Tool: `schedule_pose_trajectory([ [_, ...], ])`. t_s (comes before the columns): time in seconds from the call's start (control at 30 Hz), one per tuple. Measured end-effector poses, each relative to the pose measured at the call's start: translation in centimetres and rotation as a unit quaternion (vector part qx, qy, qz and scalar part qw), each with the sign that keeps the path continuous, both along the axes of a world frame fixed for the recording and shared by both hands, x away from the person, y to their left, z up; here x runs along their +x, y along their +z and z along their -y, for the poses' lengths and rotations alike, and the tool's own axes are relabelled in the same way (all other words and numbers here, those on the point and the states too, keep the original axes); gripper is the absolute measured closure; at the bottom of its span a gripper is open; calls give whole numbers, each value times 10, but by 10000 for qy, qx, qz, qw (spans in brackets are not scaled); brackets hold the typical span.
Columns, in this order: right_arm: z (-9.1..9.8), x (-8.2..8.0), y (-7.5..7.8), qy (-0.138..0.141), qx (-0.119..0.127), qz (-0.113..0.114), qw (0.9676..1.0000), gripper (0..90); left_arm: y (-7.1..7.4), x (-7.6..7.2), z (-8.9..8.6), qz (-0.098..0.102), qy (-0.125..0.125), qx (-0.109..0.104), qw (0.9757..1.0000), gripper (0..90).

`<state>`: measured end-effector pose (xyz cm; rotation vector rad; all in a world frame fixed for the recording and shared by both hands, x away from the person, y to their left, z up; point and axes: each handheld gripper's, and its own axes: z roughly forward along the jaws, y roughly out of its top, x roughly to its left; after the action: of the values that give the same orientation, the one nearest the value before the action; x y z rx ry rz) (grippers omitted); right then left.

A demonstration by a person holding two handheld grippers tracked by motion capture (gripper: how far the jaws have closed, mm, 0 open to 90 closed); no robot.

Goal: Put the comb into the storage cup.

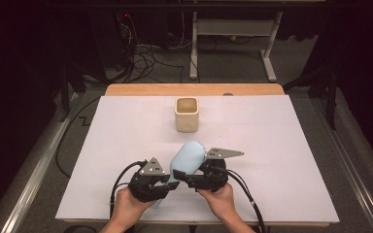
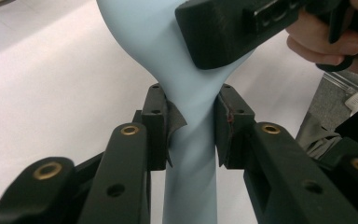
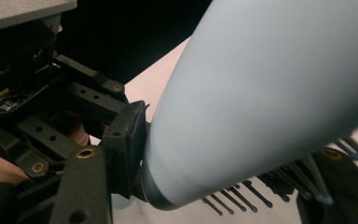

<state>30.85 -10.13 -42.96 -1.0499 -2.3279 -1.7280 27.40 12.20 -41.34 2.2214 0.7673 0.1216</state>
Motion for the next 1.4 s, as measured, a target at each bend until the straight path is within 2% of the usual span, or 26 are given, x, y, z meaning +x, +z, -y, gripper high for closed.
schedule_pose_trajectory([
  [0.3,-5,2,9,162,-65,33,9998,489,3,0,-4,16,38,-55,10000,695],
  [0.5,-6,4,10,253,-50,-103,9996,531,2,1,-4,22,44,-15,10000,693],
  [0.77,-5,5,14,370,-35,-107,9993,553,2,0,-3,50,27,-83,9999,683],
  [1.0,1,6,20,332,-46,-61,9994,555,2,0,-5,135,126,-164,9997,527],
  [1.4,9,7,28,282,-284,6,9992,553,-1,-1,-7,247,145,-228,9993,408],
])
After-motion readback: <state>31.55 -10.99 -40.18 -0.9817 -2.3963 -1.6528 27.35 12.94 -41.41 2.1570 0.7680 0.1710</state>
